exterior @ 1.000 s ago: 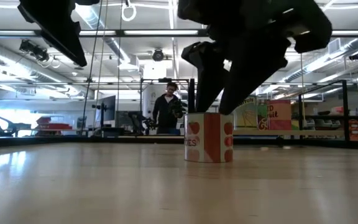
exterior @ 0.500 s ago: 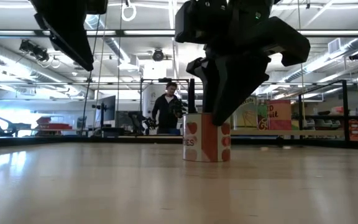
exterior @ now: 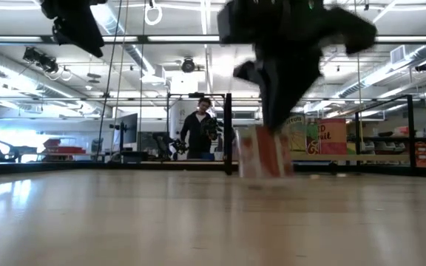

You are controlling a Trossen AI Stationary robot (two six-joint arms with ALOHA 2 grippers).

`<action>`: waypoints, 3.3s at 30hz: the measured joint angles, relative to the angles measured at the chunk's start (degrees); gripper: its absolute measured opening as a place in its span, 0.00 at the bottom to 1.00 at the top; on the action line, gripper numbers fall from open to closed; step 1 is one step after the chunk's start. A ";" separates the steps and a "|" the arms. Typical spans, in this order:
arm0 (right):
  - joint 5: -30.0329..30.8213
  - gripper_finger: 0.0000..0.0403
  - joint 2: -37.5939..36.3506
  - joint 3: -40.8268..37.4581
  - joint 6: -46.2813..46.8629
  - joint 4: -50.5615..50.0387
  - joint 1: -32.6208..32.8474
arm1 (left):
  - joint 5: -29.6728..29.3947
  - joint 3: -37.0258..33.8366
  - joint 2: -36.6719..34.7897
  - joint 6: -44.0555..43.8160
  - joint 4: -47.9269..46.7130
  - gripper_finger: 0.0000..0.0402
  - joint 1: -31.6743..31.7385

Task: Pick and place cans onto a shelf
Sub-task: Put the red/white can on the shelf, then put the green can on the shelf

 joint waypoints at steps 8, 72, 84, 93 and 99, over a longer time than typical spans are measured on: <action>6.24 0.02 -9.78 6.93 2.92 -17.15 -8.36 | -5.64 0.00 -3.50 5.57 -1.64 0.44 2.02; 1.41 0.15 -15.23 8.66 -5.29 -4.76 -36.30 | 6.31 21.47 -0.03 9.35 -14.63 0.44 1.54; 4.15 0.03 -22.85 8.66 -2.70 -4.11 -17.21 | 25.72 -0.83 1.39 -16.49 -14.52 0.43 -15.10; 7.31 0.02 -21.98 8.64 3.69 -4.61 -12.08 | 29.14 -1.86 11.27 -23.43 -9.27 0.43 -27.41; 6.94 0.01 -21.89 8.64 4.12 -4.68 -12.05 | 31.30 -1.96 17.29 -27.83 -9.88 0.43 -34.09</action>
